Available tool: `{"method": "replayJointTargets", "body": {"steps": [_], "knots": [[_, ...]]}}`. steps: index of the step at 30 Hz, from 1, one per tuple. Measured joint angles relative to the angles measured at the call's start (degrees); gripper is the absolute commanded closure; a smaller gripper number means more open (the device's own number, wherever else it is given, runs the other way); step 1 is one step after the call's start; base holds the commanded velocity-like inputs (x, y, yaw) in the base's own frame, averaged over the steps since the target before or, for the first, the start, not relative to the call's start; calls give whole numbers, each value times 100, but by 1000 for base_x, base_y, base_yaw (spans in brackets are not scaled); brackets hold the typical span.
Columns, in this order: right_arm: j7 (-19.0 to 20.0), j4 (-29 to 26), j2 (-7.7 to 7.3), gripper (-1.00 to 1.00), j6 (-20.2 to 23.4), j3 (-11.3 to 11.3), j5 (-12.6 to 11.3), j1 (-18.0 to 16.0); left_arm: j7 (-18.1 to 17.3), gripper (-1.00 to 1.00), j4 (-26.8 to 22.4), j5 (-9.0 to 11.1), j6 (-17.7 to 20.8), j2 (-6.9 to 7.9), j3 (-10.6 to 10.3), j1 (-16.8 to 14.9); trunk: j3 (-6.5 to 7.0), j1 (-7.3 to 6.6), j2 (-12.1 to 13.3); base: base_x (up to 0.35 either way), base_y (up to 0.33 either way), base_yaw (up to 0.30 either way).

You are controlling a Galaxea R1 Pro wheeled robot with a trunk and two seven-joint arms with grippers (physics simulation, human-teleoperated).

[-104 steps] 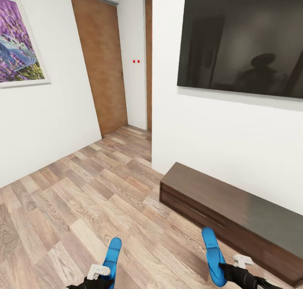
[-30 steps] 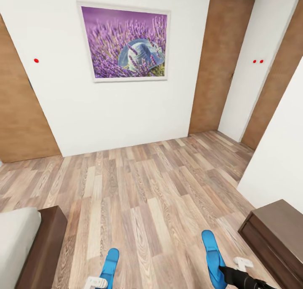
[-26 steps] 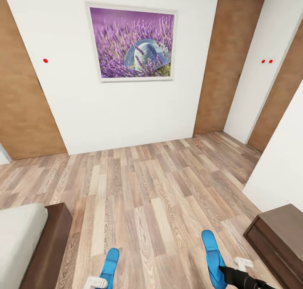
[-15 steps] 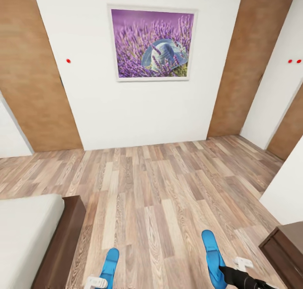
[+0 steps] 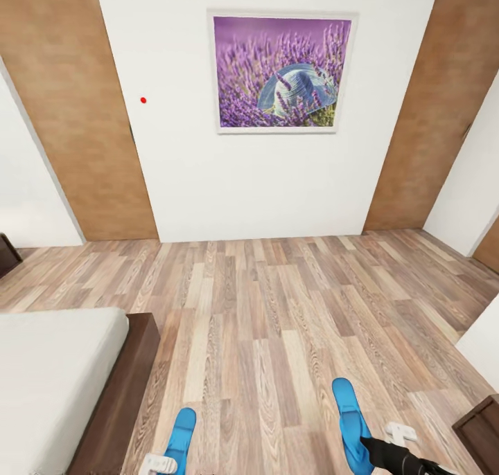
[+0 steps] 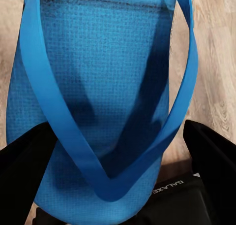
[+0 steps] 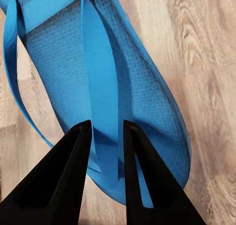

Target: In the bedroom, move the book from the bed onto either nightstand, and place the two sandals side by side next to the bed.

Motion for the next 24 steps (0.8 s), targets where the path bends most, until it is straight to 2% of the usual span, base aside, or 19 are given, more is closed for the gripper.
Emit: {"method": "replayJointTargets", "body": {"steps": [6,15,24], "knots": [[1,-1,0,100,0,0,0,1,0,100,8,0,0,0,0,-1,0,0,0,0,0,186],[3,-1,-1,100,-5,-2,3,2,1,100,10,0,0,0,1,-1,6,0,0,0,0,12],[7,-1,-1,100,-6,-2,7,1,2,100,10,1,0,0,2,-2,83,0,0,0,0,0]]}}
